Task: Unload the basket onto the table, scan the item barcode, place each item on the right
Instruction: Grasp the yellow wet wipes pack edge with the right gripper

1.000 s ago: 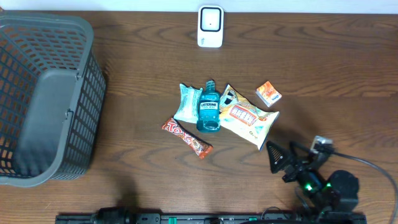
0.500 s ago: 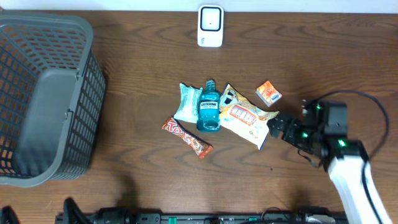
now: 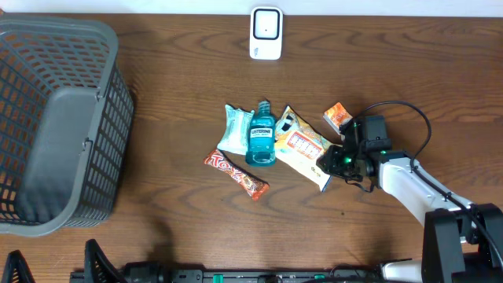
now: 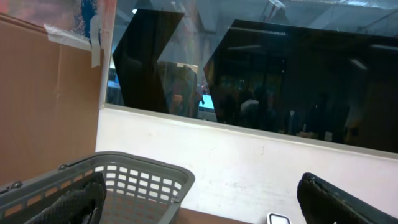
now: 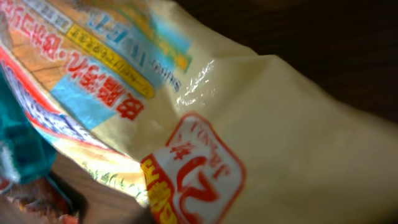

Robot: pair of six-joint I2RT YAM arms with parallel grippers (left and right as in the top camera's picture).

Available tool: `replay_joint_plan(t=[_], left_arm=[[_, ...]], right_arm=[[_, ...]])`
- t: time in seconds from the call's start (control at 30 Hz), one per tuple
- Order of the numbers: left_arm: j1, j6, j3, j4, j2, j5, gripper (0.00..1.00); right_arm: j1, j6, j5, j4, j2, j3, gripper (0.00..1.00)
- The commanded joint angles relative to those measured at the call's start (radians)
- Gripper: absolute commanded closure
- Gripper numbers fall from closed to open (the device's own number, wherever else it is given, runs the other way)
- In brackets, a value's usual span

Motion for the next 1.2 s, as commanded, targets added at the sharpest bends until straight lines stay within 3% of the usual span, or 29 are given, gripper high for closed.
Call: replay_joint_plan(t=[0.0, 0.17, 0.23, 0.3, 0.4, 0.57, 0.67, 0.8, 0.93, 1.03, 1.17], left_arm=[[-0.002, -0.009, -0.002, 0.007, -0.007, 0.002, 0.02], [-0.002, -0.009, -0.002, 0.006, -0.007, 0.002, 0.02], [-0.002, -0.009, -0.002, 0.006, -0.007, 0.002, 0.02], [-0.002, -0.009, -0.002, 0.006, -0.007, 0.002, 0.02], [-0.002, -0.009, -0.002, 0.006, -0.007, 0.002, 0.02], [-0.002, -0.009, -0.002, 0.006, -0.007, 0.002, 0.02], [-0.002, -0.009, -0.002, 0.006, -0.007, 0.002, 0.02], [-0.002, -0.009, -0.002, 0.006, -0.007, 0.002, 0.02], [-0.002, -0.009, -0.005, 0.005, -0.007, 0.002, 0.02], [-0.002, -0.009, -0.015, 0.005, -0.007, 0.002, 0.02], [-0.002, -0.009, -0.034, 0.005, -0.007, 0.002, 0.02]], right_arm=[[0.007, 0.072, 0.029, -0.037, -0.027, 0.027, 0.98], [-0.015, 0.204, 0.027, -0.46, -0.188, 0.256, 0.99], [-0.015, 0.317, 0.023, -0.588, -0.238, 0.332, 0.98], [-0.015, 0.477, -0.102, -0.708, -0.301, 0.381, 0.98], [-0.015, 0.548, -0.204, -0.732, -0.354, 0.383, 0.98], [-0.013, 0.91, -0.299, -0.872, -0.354, 0.381, 0.98], [-0.004, 0.966, -0.446, -0.872, -0.341, 0.37, 0.99], [0.037, 1.014, -0.452, -0.873, -0.308, 0.37, 0.99], [0.161, 1.014, -0.577, -0.864, -0.26, 0.37, 0.99], [0.234, 1.05, -0.664, -0.735, -0.229, 0.37, 0.99], [0.308, 1.217, -0.653, -0.564, -0.159, 0.37, 0.99]])
